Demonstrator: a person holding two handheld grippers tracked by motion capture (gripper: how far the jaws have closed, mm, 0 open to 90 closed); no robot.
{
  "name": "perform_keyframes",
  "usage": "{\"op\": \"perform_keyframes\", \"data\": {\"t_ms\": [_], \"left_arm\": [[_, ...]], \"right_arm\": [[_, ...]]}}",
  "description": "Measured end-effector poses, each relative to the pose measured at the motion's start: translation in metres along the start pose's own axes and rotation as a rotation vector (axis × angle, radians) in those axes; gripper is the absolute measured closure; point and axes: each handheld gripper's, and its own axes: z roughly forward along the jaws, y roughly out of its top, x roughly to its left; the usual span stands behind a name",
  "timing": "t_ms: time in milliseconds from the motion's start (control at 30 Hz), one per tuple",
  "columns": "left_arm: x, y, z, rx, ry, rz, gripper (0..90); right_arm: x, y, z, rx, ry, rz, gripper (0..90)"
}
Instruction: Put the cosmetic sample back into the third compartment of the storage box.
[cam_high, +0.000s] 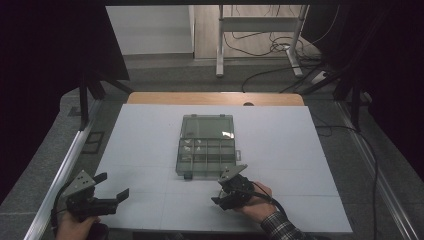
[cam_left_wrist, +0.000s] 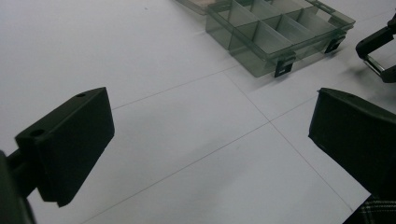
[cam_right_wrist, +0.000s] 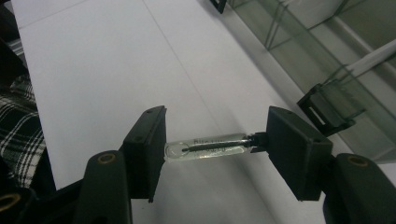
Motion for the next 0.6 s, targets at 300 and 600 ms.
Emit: {"op": "perform_keyframes", "data": {"t_ms": [300,600], "left_arm": [[0.000,0.000,0.000,0.001,0.001,0.000,0.5],[0.000,0.000,0.000,0.002,0.002,0.000,0.5]], "right_arm": [[-0.003,0.003,-0.007,-0.023,-0.006,0.011,39.5],[-0.009,0.009,-0.014,-0.056,-0.024,0.032,39.5]]}}
